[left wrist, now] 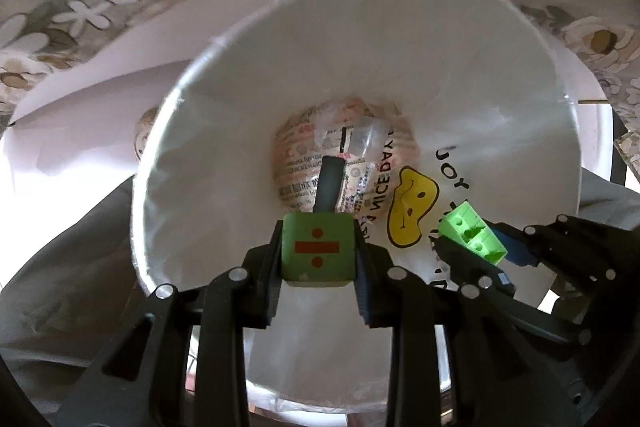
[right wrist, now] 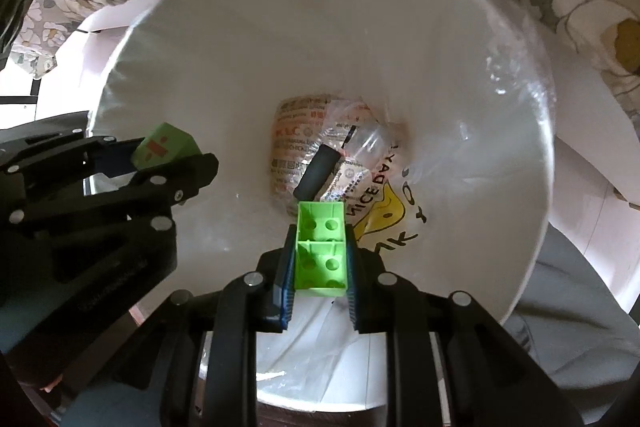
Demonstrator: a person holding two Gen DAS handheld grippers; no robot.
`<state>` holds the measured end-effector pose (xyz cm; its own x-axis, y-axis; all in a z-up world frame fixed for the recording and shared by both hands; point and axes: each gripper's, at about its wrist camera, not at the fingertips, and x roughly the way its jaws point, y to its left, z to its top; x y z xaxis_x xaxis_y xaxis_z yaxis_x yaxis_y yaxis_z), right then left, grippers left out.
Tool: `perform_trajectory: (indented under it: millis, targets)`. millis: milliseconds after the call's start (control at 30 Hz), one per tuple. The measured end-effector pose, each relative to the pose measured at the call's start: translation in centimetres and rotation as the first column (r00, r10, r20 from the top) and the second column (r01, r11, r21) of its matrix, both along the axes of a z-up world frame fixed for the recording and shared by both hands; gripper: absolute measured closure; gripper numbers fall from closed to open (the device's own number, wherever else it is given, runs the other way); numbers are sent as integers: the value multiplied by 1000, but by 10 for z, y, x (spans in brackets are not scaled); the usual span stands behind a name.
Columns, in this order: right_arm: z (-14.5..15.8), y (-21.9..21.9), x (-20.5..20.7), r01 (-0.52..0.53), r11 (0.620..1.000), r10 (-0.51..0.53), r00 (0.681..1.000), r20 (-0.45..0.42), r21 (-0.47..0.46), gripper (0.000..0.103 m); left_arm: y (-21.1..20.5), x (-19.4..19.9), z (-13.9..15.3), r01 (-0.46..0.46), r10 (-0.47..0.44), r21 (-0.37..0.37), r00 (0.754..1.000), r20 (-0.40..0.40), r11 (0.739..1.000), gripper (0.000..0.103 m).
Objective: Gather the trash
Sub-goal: 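Open the left tool and right tool to drop both blocks into the bin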
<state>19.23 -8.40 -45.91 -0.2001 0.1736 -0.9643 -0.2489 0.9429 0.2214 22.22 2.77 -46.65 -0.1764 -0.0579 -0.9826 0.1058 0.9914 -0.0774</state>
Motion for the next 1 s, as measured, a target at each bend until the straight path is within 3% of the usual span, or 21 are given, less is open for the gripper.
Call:
perform_trajectory:
  millis: [200,267,300,333,400,1000]
  targets:
    - [-12,0,0,27,1000,-27,999,-18,2,80,0,3,-5,1,-1,5,1000,-10,1000,71]
    - [-13,-1,0,30,1000,-30,999,-16,0,80,0,4,-8,-10,10,9,1000,-22,1000,60]
    - [-14,-1,-1,28,1000,-28,999,-17,-3,78,0,4,-9,-15,15,11,1000,-24,1000,50]
    - [-13,-1,0,27,1000,-27,1000,-14,-7,71,0,4,-9,-18,18,11,1000,-23,1000,49]
    - [-11,-1,0,28,1000,-28,1000,6,-15,62,-2,4,-8,-11,11,16,1000,-18,1000,49]
    - [1,0,-3,29,999,-28,999,24,-16,62,1,1,-8,-18,18,43,1000,-11,999,49]
